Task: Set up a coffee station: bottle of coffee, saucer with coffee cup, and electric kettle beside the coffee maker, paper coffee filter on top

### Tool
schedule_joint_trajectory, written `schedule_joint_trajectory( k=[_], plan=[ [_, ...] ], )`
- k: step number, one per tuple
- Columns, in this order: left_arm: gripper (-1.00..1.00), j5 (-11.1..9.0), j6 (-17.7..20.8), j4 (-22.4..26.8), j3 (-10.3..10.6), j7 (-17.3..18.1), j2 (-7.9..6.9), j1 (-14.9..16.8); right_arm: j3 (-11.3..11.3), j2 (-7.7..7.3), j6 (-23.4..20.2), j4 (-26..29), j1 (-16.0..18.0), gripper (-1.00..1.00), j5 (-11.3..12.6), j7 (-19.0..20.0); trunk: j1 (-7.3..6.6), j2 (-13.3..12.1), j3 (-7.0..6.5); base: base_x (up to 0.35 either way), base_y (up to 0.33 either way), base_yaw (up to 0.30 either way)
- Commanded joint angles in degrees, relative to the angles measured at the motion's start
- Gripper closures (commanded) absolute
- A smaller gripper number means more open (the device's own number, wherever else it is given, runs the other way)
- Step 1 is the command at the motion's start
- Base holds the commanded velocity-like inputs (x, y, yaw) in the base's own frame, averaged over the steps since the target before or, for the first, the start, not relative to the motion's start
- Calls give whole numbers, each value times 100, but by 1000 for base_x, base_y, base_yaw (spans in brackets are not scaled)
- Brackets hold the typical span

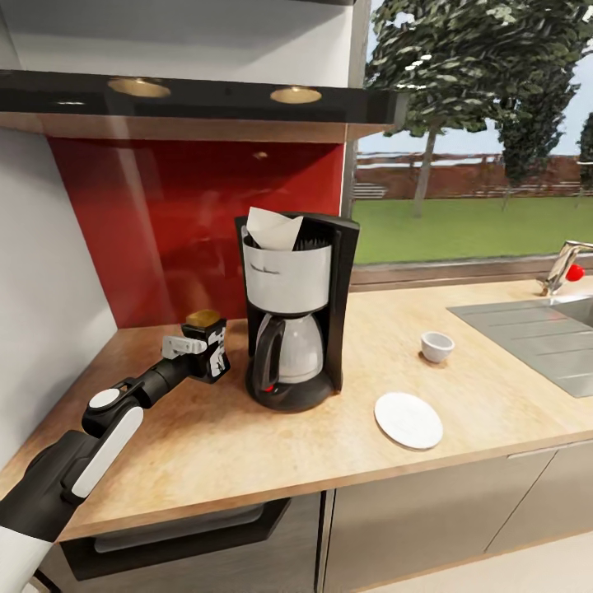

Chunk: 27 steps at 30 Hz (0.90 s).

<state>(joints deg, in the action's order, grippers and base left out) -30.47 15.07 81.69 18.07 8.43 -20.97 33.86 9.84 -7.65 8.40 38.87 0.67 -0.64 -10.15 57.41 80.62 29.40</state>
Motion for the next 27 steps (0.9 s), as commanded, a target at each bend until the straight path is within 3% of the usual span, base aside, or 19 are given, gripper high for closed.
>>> schedule_joint_trajectory(
  k=[1, 17, 27],
  plan=[
    [100, -56, 31, 5, 3, 1, -4, 5, 0, 0, 17, -3, 3, -100, -7, -14, 22, 45, 25, 0, 0, 0],
    [100, -56, 31, 5, 3, 1, -4, 5, 0, 0, 14, -4, 3, -100, -14, -14, 242, 446, 207, 0, 0, 0],
    [100, -56, 29, 6, 3, 1, -4, 6, 0, 0, 17, -7, 3, -100, -15, -14, 242, 446, 207, 0, 0, 0]
  ],
)
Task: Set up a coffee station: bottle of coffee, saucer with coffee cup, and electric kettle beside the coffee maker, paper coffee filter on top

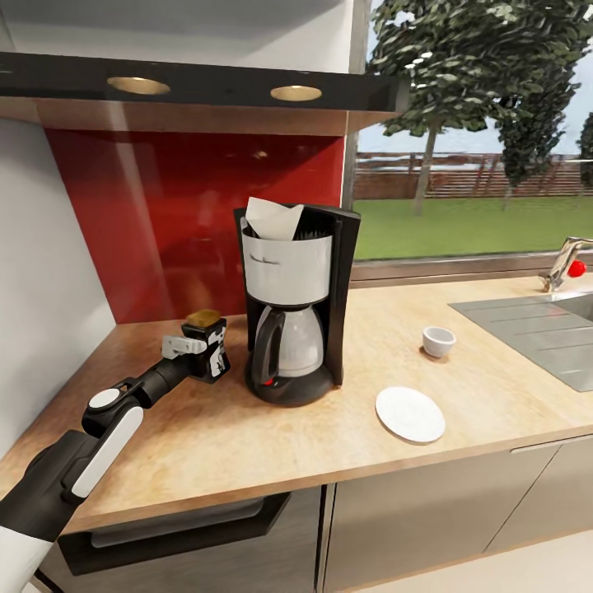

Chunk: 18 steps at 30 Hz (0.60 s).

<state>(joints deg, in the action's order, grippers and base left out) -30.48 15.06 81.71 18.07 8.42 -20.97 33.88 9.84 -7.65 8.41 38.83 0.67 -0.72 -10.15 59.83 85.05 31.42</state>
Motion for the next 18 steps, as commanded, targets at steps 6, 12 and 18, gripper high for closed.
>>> schedule_joint_trajectory(
  k=[6, 12, 18],
  plan=[
    [100, -54, 32, 6, 4, 1, -4, 3, 0, 0, 17, 1, 3, -100, -7, -14, 0, 3, 6, 66, 36, 0],
    [100, -54, 32, 7, 4, 1, -4, 5, 0, 0, 18, 1, 3, -100, -7, -14, 0, 3, 6, 48, 20, 0],
    [100, -54, 32, 9, 4, 1, -4, 4, 0, 0, 18, 1, 3, -100, -7, -14, 0, 3, 6, 52, 18, 0]
  ],
)
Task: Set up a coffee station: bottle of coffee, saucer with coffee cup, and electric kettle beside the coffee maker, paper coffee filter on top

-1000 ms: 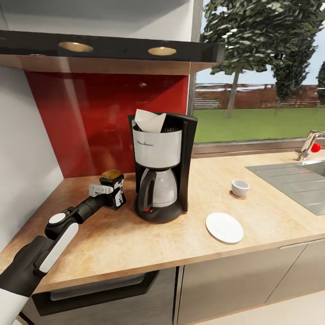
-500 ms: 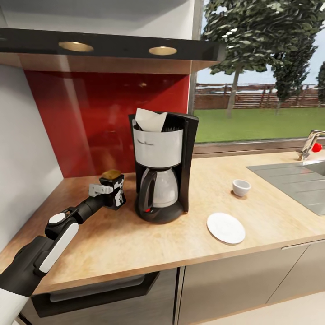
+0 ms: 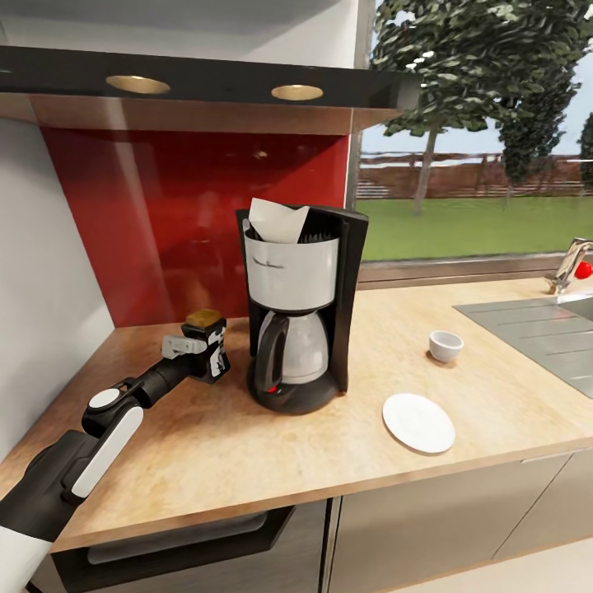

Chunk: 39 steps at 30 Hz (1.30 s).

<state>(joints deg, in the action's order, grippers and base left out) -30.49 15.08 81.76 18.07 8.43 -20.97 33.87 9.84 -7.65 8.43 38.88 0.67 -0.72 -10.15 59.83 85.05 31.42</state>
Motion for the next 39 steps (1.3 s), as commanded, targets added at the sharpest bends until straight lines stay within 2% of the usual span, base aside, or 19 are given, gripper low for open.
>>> schedule_joint_trajectory(
  k=[1, 10, 14, 22, 25, 36, 39],
  plan=[
    [100, -54, 30, 5, 3, 1, -4, 5, 0, 0, 16, -3, 3, -100, -7, -14, 0, 3, 6, 7, 2, 0],
    [100, -54, 30, 7, 3, 1, -4, 5, 0, 0, 17, -3, 3, -100, -7, -14, 66, 123, 60, 2, 1, 0],
    [100, -55, 30, 7, 3, 1, -4, 5, 0, 0, 17, -3, 3, -100, -7, -14, 154, 284, 131, 0, 0, 0],
    [100, -54, 30, 7, 3, 1, -4, 5, 0, 0, 22, -7, -2, -100, -1, -7, 154, 284, 131, 0, 0, 0],
    [100, -54, 30, 7, 3, 1, -4, 5, 0, 0, 20, -10, -4, -100, 0, -7, 219, 404, 185, 0, 0, 0],
    [100, -54, 30, 7, 3, 1, -4, 5, -1, 0, 19, -9, -4, -100, -7, -13, 263, 484, 221, 0, 0, 0],
    [100, -54, 30, 7, 3, 1, -4, 5, -2, 0, 18, -11, -4, -100, -7, -14, 329, 605, 275, 0, 0, 0]
  ],
)
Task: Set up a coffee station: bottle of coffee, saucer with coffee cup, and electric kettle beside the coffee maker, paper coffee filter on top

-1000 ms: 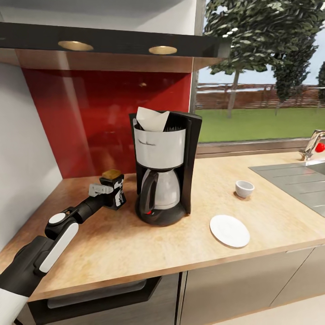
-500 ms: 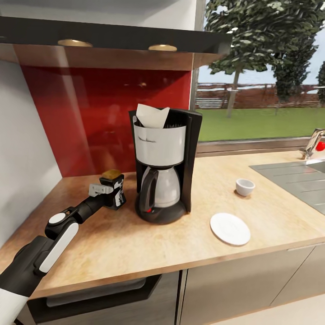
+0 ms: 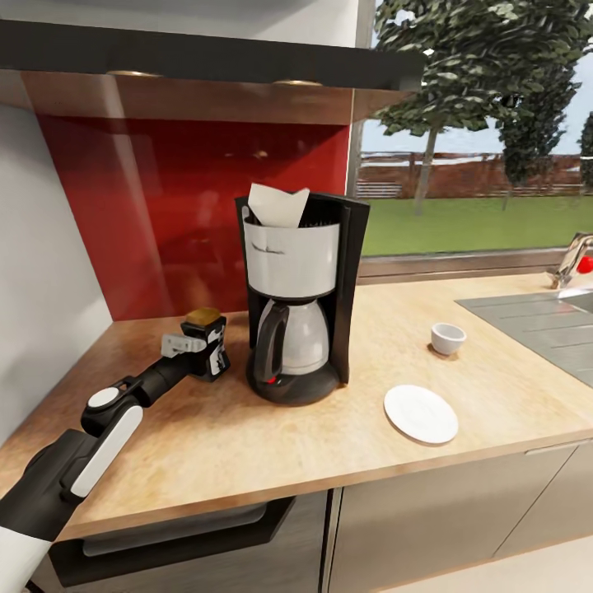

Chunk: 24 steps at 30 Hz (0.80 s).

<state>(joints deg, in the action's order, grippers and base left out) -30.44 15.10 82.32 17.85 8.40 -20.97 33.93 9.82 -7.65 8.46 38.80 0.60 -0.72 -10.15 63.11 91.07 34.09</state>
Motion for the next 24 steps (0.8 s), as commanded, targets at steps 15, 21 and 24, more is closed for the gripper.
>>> schedule_joint_trajectory(
  k=[15, 21, 24],
  plan=[
    [100, -58, 28, -50, 25, 4, -3, -2, 2, 0, 15, -3, 1, -100, -9, -14, 89, 164, 79, 0, 0, 0],
    [100, -58, 28, -50, 25, 4, -6, -1, -1, 0, 15, -4, 3, -100, -15, -14, 89, 164, 79, 0, 0, 0],
    [100, -58, 28, -50, 25, 4, -4, -2, -1, 0, 15, -4, 2, -100, -16, -14, 89, 164, 79, 0, 0, 0]
  ],
)
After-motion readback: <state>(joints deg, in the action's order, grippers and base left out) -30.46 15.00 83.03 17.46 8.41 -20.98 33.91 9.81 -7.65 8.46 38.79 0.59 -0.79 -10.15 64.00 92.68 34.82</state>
